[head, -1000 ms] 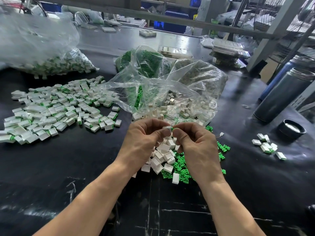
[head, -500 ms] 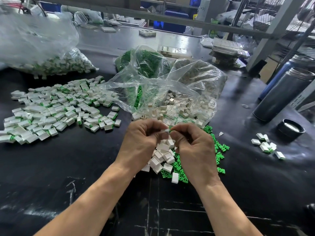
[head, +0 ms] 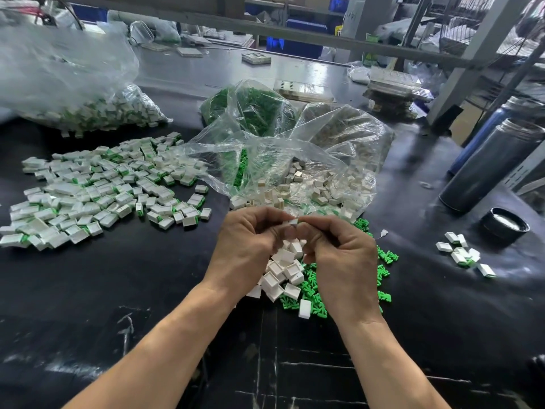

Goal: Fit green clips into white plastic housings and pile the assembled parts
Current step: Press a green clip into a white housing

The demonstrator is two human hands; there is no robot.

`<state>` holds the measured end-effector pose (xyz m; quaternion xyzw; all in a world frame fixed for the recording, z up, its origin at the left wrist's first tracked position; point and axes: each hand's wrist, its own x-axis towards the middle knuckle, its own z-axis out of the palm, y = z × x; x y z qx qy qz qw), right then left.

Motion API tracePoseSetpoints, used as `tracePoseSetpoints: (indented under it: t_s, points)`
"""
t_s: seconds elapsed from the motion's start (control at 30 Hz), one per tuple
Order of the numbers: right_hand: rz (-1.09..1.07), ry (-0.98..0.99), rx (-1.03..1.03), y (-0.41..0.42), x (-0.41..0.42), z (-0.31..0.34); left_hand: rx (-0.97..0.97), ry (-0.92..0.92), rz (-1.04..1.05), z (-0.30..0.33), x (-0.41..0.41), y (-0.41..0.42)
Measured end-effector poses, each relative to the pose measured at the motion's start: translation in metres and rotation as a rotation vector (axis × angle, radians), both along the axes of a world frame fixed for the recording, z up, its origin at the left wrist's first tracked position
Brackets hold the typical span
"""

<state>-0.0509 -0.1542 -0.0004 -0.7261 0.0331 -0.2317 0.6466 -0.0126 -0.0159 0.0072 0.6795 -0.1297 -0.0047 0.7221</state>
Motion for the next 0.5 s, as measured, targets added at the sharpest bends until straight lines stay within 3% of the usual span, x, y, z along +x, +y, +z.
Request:
tracePoseSetpoints:
  t_s: [0.13,0.5]
  points:
    - [0.014,0.013,0.088,-0.001,0.001,0.002,-0.009,-0.007,0.005,-0.001,0.002,-0.003]
    - [0.142,0.281,0.341,0.01,0.002,0.009,-0.023,-0.025,-0.139,0.001,-0.006,-0.008]
